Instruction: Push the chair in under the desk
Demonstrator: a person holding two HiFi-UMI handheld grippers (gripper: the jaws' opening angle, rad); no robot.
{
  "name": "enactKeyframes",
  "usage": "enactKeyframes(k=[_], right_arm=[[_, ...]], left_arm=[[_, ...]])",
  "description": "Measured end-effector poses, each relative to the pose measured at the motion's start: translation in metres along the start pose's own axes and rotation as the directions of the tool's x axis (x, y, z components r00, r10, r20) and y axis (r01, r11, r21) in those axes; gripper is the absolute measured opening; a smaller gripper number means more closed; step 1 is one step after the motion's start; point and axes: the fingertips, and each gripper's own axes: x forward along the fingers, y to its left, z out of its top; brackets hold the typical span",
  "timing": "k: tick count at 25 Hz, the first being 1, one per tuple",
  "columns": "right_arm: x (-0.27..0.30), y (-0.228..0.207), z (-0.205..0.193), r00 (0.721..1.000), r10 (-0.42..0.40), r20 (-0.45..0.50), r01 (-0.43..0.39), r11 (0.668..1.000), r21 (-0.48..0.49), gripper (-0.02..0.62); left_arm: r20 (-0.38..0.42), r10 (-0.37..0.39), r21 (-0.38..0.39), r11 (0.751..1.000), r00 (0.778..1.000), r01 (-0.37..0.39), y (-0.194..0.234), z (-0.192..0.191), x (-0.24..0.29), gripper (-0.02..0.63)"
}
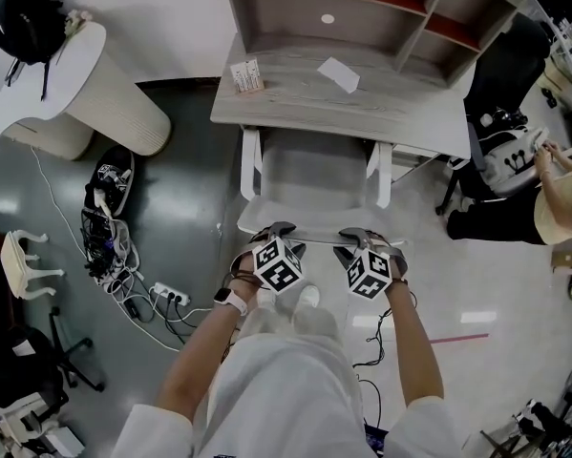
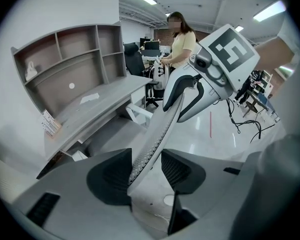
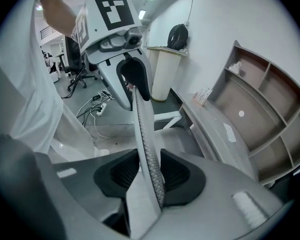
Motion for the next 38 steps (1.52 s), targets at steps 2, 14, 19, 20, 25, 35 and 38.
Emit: enactKeyframes(k=[2, 14, 19, 20, 25, 35, 38], right_arm=[[0.001, -0.005, 0.0, 1.0, -0.008, 0.001, 0.008, 1.0, 0.0, 0.144], [0.014, -0.039, 0.009, 0.999, -0.053, 0.0, 0.053, 0.999, -0.012, 0.144], [0.021, -0.058, 0.017, 0.997, -0.083, -0.001, 0.083, 0.996, -0.015, 0.146], [0.023, -0.062, 0.018, 0.996, -0.087, -0.002, 0.086, 0.996, -0.014, 0.146], [0.032, -0.084, 0.023, 0.994, -0.109, -0.005, 0.109, 0.994, -0.017, 0.146], [0.047, -0.128, 0.034, 0.989, -0.146, -0.002, 0.146, 0.988, -0.043, 0.143], [0.052, -0.138, 0.037, 0.988, -0.152, -0.001, 0.152, 0.987, -0.048, 0.141]], left_arm=[[-0.001, -0.001, 0.001, 1.0, 1.0, 0.001, 0.004, 0.003, 0.001, 0.184], [0.015, 0.005, 0.01, 1.0, 1.0, -0.005, 0.037, 0.018, 0.01, 0.186], [0.021, 0.005, 0.018, 1.0, 1.0, -0.005, 0.057, 0.026, 0.013, 0.186], [0.022, 0.006, 0.02, 1.0, 1.0, -0.007, 0.062, 0.027, 0.014, 0.187], [0.021, -0.001, 0.029, 1.0, 1.0, 0.001, 0.084, 0.038, 0.021, 0.187], [0.031, 0.01, 0.038, 0.999, 0.999, -0.011, 0.127, 0.057, 0.032, 0.19], [0.032, 0.01, 0.038, 0.999, 0.999, -0.011, 0.138, 0.062, 0.035, 0.192]])
